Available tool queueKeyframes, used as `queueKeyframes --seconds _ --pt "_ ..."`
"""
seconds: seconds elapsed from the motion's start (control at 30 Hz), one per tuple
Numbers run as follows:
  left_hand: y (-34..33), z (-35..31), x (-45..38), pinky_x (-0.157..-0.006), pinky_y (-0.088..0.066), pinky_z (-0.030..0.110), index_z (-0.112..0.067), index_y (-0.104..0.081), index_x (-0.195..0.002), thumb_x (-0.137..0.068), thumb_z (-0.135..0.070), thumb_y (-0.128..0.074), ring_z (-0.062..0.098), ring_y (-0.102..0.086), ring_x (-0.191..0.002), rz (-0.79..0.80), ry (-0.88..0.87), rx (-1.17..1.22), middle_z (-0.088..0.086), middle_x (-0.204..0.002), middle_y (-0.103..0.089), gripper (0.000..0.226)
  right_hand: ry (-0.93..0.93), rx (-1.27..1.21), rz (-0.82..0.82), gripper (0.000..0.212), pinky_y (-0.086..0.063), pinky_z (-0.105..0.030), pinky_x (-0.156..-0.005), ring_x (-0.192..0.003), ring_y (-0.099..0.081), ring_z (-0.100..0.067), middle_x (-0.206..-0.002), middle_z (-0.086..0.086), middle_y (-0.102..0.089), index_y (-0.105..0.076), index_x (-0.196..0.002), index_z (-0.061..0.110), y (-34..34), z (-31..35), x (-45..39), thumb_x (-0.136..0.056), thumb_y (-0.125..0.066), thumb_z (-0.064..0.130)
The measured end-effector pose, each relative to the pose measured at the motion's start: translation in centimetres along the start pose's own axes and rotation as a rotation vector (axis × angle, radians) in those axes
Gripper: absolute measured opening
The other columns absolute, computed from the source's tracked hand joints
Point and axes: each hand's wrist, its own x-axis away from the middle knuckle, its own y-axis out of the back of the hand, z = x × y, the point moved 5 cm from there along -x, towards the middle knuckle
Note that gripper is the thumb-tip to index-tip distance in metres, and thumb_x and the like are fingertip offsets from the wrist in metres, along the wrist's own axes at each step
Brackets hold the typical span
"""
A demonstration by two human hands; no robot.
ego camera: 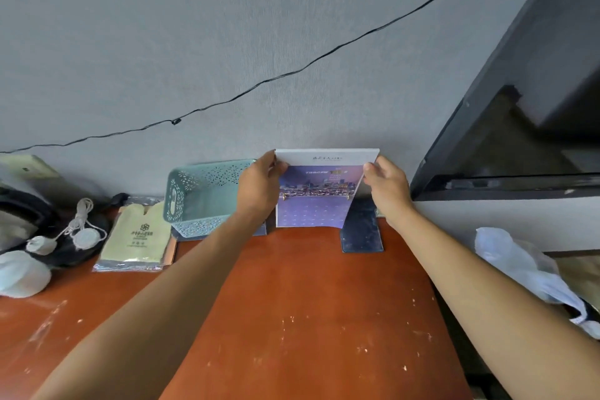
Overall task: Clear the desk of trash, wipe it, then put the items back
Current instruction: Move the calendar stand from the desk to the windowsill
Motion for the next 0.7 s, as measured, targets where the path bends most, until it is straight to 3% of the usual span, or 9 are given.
queueKeyframes --seconds 0.07,0.13,0.37,0.47,0.53,0.6,0.7 --pt "1.2 -1.8 2.2 -0.057 -0.033 0.036 -0.016 -0.063 -0.100 -0.105 -0.026 -0.054 0.022 -0.047 -0.064 -0.061 -0.014 -0.018 0.001 -0.088 -0.068 0.015 0.050 -0.026 0.019 0.016 -0.049 -0.024 -0.081 -0.100 -0.066 -0.005 -0.108 0.012 -0.073 -0.068 -0.108 0.029 1.3 1.8 1.9 -0.106 -0.052 0.028" --pt "2.5 -3.9 5.0 -0.059 -0.034 0.036 -0.015 -0.062 -0.098 -0.105 -0.027 -0.054 0.021 -0.048 -0.067 -0.132 -0.028 -0.047 0.000 -0.089 -0.066 0.016 0.105 -0.036 0.057 0.018 -0.047 -0.021 -0.077 -0.097 -0.066 -0.003 -0.105 0.013 -0.072 -0.067 -0.104 0.027 2.6 3.3 3.9 -0.107 -0.050 0.031" --pt "7.1 -10.1 16.9 -0.061 -0.035 0.034 -0.018 -0.066 -0.103 -0.106 -0.029 -0.051 0.019 -0.046 -0.069 -0.290 0.017 -0.010 0.010 -0.094 -0.068 0.018 0.250 -0.042 0.245 0.035 -0.056 -0.044 -0.091 -0.105 -0.066 -0.015 -0.111 0.011 -0.073 -0.067 -0.105 0.031 7.3 7.7 11.4 -0.103 -0.044 0.057" --pt "9.1 -11.6 21.4 -0.064 -0.040 0.031 -0.024 -0.068 -0.104 -0.106 -0.025 -0.052 0.017 -0.052 -0.075 -0.336 0.009 0.042 0.006 -0.095 -0.073 0.016 0.270 -0.085 0.319 0.049 -0.056 -0.054 -0.090 -0.090 -0.068 -0.020 -0.099 -0.007 -0.074 -0.068 -0.103 0.019 8.1 9.0 14.3 -0.099 -0.046 0.062" --pt "10.4 -12.0 24.5 -0.068 -0.045 0.032 -0.029 -0.069 -0.105 -0.106 -0.030 -0.051 0.016 -0.055 -0.077 -0.375 0.012 0.035 0.006 -0.097 -0.074 0.017 0.277 -0.127 0.373 0.062 -0.055 -0.062 -0.090 -0.080 -0.063 -0.021 -0.102 -0.020 -0.070 -0.065 -0.103 0.011 8.0 9.8 16.4 -0.090 -0.045 0.069" --pt "11.9 -12.2 27.7 -0.067 -0.046 0.031 -0.036 -0.068 -0.101 -0.105 -0.035 -0.051 0.013 -0.056 -0.074 -0.421 0.016 0.032 0.000 -0.091 -0.075 0.018 0.279 -0.159 0.424 0.068 -0.053 -0.064 -0.088 -0.076 -0.058 -0.020 -0.106 -0.025 -0.067 -0.061 -0.106 0.006 7.4 10.5 18.3 -0.089 -0.045 0.070" --pt "14.4 -12.1 32.8 -0.058 -0.039 0.025 -0.029 -0.067 -0.096 -0.107 -0.031 -0.050 0.006 -0.046 -0.060 -0.486 0.030 0.006 -0.004 -0.073 -0.068 0.021 0.299 -0.152 0.480 0.090 -0.054 -0.062 -0.086 -0.076 -0.064 -0.030 -0.109 -0.026 -0.065 -0.057 -0.108 0.002 6.0 12.1 21.6 -0.082 -0.044 0.087"
